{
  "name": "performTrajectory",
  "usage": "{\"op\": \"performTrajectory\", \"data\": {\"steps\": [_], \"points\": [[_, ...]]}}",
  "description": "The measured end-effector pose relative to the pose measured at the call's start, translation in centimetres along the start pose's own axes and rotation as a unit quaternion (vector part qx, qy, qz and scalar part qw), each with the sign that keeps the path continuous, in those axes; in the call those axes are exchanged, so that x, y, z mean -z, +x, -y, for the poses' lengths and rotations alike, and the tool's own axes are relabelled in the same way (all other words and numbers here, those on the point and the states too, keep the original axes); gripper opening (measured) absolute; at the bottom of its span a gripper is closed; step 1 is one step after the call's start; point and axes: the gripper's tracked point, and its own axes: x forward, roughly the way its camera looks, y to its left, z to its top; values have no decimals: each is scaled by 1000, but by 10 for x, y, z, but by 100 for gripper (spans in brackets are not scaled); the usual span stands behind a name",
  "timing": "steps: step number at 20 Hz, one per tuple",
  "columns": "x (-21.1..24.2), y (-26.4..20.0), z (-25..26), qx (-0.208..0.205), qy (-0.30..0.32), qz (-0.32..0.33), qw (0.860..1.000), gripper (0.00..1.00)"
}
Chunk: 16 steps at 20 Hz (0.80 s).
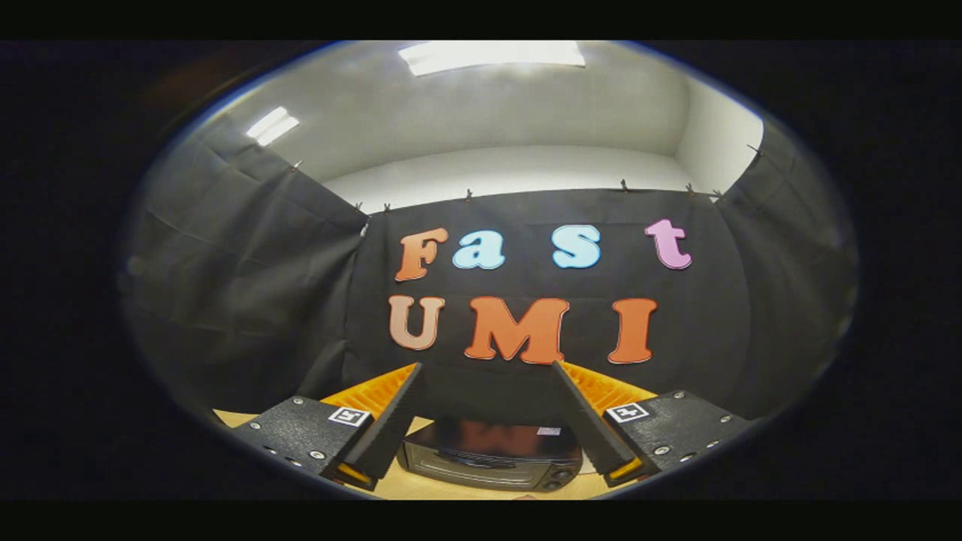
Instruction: Open the toaster oven, put the food inside, and close the toaster oven door.
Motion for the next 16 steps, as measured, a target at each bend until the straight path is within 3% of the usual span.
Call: {"op": "performTrajectory", "data": {"steps": [6, 16], "points": [[34, 14, 3, 13, 11, -19, 1000, 98], [153, 55, -12, 15, 3, -122, 992, 99]]}}
